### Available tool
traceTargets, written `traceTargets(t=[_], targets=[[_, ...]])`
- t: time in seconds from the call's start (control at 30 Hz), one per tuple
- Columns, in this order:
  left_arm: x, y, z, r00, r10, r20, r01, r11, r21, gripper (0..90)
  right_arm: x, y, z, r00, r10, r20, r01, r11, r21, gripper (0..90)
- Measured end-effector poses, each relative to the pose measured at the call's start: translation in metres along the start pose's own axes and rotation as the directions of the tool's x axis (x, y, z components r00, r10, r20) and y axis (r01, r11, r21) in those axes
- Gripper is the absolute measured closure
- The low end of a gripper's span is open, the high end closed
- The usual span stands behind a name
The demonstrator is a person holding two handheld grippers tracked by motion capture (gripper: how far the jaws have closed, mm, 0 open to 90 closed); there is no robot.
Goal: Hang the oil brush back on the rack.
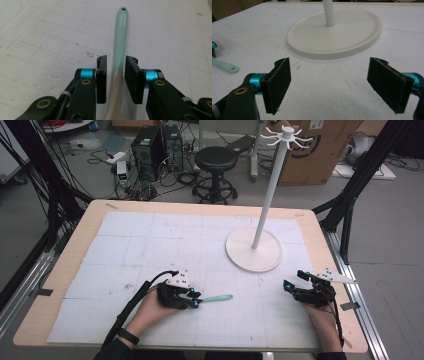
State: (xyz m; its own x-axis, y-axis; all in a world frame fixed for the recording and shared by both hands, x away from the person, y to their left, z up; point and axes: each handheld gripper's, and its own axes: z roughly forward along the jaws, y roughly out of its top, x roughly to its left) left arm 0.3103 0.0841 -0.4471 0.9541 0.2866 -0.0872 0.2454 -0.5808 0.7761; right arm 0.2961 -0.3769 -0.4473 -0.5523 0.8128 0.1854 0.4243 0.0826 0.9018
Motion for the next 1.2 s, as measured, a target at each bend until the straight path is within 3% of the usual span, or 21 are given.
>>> traceTargets(t=[0.13,0.2,0.33,0.93,1.07,1.2], targets=[[-0.008,0.002,0.001,0.9977,0.047,-0.049,-0.046,0.9987,0.022,74.2,0.000,0.000,0.000,1.0000,-0.001,0.000,0.001,1.000,-0.001,18.7],[-0.009,0.003,0.001,0.9976,0.045,-0.054,-0.044,0.9987,0.027,75.3,0.000,0.000,0.000,1.0000,0.002,0.001,-0.002,1.000,0.000,18.7],[-0.009,0.002,0.001,0.9984,0.041,-0.038,-0.040,0.9988,0.029,79.6,0.000,0.000,0.000,1.0000,-0.003,0.000,0.003,1.000,-0.002,18.7],[-0.006,0.002,0.000,0.9993,0.033,-0.015,-0.033,0.9993,0.019,82.1,0.000,0.000,0.000,1.0000,-0.001,0.000,0.001,1.000,-0.001,18.8],[-0.004,0.004,-0.004,0.9996,0.024,-0.013,-0.024,0.9997,-0.009,82.1,-0.001,0.000,0.000,1.0000,-0.003,0.000,0.003,1.000,-0.002,18.8],[-0.002,0.010,-0.013,0.9997,-0.006,-0.024,0.004,0.9972,-0.075,82.0,0.000,0.000,0.000,1.0000,0.002,0.000,-0.002,1.000,0.001,18.8]])
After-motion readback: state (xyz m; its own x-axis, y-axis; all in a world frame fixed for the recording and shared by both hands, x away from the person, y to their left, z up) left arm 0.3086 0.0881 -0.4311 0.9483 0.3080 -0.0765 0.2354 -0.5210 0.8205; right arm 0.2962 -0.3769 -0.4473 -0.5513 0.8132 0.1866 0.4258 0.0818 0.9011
